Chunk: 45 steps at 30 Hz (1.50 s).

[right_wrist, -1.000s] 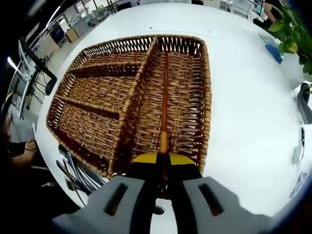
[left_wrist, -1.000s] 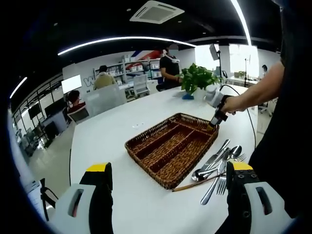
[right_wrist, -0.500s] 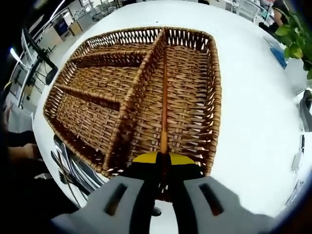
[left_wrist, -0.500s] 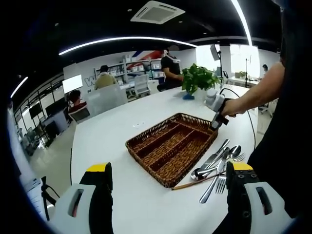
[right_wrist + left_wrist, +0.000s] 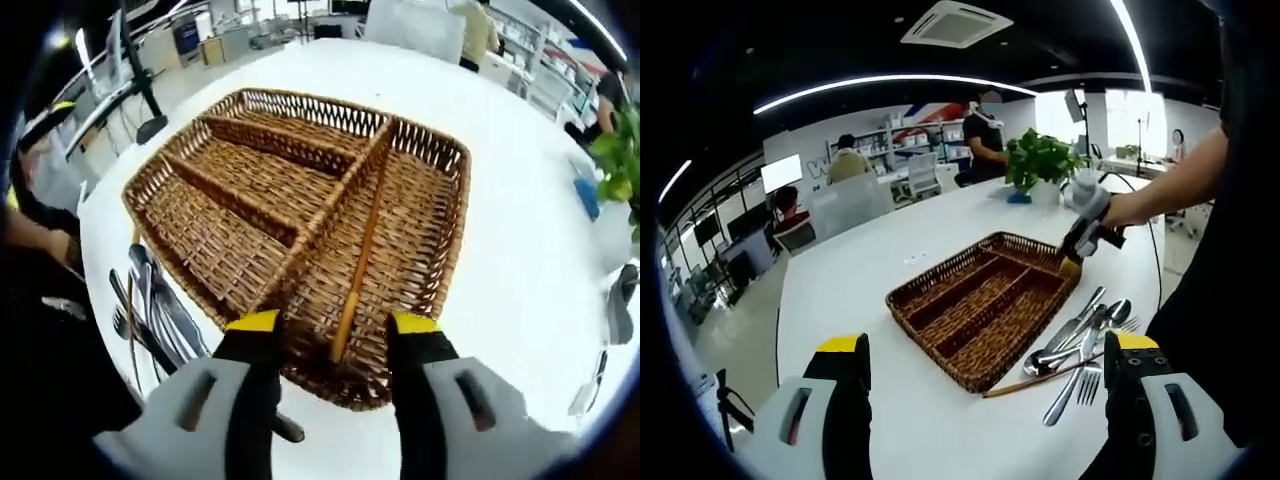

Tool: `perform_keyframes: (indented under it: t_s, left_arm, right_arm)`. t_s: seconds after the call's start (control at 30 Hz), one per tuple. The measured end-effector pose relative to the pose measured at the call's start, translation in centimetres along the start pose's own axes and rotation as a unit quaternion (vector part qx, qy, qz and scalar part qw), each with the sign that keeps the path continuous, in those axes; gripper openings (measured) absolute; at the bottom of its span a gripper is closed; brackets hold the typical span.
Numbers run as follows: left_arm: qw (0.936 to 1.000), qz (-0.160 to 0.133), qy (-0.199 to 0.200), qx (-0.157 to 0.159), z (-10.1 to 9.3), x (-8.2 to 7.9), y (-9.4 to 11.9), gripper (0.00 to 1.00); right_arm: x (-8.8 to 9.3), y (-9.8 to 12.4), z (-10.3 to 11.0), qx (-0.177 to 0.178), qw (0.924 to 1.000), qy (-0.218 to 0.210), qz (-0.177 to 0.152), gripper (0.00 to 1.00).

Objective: Arrange the knives, forks, and spoons in their matching storage slots by inserting each utensil handle-first until every utensil is classified and aligned in the correct compartment

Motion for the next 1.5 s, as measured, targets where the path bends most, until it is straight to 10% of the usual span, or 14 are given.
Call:
perform_keyframes:
  t_s: [0.2, 0.47, 1.5]
  left_arm:
    - [0.9999, 0.003, -0.006, 0.012, -0.1, -0.2, -0.7, 0.99]
    - [0.9998, 0.004, -0.008, 0.020, 0.1, -0.4, -1.3, 0.99]
    - [0.9988, 0.018, 0.045, 0.008, -0.7, 1.4, -2.1, 0.98]
  right_arm:
    - [-1.3, 2.0, -0.6, -0.004, 0.9970, -0.004, -0.078, 0.82]
    - [-1.7, 5.1, -1.5, -0.006, 0.9877, -0.036, -0.152, 1.00]
    - [-0.8, 15.7, -6.1, 0.014, 0.9666, 0.006, -0.256, 1.00]
Point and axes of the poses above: the point that each gripper's makers call its tool centre point, and the gripper's own axes: y roughly backward along the fingers, z roughly to its left, x roughly out of its underside, the point moved 4 cm from there along y, roughly backward along the fingers, and after that the axes turned 10 degrees about x, right-handed, at the moved point
